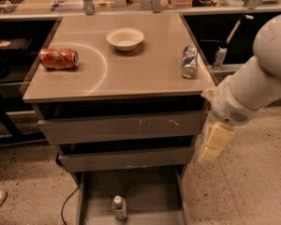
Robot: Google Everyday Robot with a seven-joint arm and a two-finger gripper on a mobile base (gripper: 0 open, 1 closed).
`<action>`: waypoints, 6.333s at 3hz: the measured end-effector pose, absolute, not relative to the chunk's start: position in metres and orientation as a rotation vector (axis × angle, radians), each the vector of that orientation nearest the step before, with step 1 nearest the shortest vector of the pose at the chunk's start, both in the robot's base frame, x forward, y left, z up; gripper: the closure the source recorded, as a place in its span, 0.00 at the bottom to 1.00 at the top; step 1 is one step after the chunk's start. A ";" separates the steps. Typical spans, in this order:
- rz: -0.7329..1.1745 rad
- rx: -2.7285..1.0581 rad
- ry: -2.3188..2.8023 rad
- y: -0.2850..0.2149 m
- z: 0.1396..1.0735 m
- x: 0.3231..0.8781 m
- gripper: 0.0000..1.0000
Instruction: Pick blue plastic bottle from bottom drawer and place on counter
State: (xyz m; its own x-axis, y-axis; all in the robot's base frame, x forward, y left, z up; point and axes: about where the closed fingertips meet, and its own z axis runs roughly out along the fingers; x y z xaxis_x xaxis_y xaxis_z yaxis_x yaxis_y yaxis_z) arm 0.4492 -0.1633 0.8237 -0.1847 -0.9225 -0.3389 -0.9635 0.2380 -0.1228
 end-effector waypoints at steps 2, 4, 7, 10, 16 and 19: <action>0.331 -1.704 2.216 -0.126 0.696 0.468 0.00; 0.366 -1.702 2.208 -0.121 0.682 0.468 0.00; 0.736 -1.544 2.143 -0.078 0.495 0.451 0.00; 0.792 -1.540 2.064 -0.047 0.438 0.446 0.00; 1.042 -1.366 1.784 0.085 0.300 0.431 0.00; 1.067 -1.362 1.724 0.107 0.288 0.425 0.00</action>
Offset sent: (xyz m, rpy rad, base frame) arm 0.0278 0.0523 -0.1984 0.1314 0.1821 -0.0591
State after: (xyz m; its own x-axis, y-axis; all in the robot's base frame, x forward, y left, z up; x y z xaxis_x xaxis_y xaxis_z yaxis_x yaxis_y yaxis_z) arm 0.4246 0.1071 0.2880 -0.2166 -0.4134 -0.8844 -0.9760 0.1142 0.1856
